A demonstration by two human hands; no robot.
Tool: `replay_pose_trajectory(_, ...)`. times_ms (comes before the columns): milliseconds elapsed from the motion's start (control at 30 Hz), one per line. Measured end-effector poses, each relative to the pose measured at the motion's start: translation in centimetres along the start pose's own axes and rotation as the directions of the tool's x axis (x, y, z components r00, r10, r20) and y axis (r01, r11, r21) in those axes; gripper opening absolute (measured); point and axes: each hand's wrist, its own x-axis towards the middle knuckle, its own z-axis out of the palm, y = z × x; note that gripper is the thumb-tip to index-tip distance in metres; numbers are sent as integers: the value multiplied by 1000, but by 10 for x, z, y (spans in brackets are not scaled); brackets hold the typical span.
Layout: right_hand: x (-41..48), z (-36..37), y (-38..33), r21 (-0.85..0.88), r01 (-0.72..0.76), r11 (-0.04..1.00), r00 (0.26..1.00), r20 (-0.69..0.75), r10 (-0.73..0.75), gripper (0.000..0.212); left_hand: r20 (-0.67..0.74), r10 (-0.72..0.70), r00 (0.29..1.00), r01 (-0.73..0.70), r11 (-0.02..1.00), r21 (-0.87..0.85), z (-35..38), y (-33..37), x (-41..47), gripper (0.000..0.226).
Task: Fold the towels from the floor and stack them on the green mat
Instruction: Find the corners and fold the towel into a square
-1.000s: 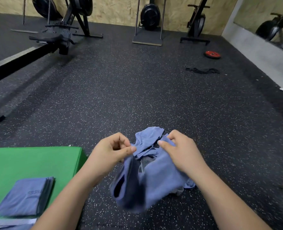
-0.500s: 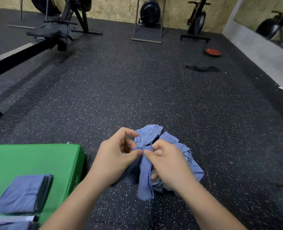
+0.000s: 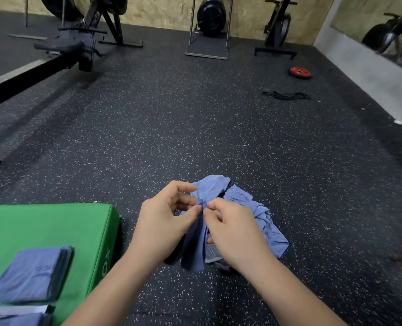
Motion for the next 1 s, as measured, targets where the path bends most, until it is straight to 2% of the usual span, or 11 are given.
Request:
replay_pose_trajectory(100, 0, 1, -1, 12, -5, 1000, 1000, 15, 5, 27, 20, -5, 1000, 6, 999, -36, 0, -3, 0, 29)
replay_pose_trajectory(267, -2, 2, -3, 107, -69, 992, 997, 50, 64, 23, 22, 26, 999, -26, 1000, -5, 3, -3, -2, 40)
replay_pose_trajectory(433, -1, 4, -3, 248, -108, 963, 994, 47, 100, 31, 12, 48, 999, -48, 999, -13, 3, 2, -3, 36)
replay_pose_trajectory(533, 2, 5, -1, 342, -135, 930, 991, 57, 123, 25, 20, 44, 999, -44, 999, 16, 5, 5, -5, 38)
replay_pose_trajectory(867, 8, 16, 9, 286, -148, 947, 988, 95, 125, 14, 49, -38, 998, 32, 992, 123, -2, 8, -4, 51)
replay_pose_trajectory(1000, 10, 16, 10, 287, -156, 945, 987, 74, 141, 16, 33, -78, 996, 78, 997, 11, -5, 5, -2, 50)
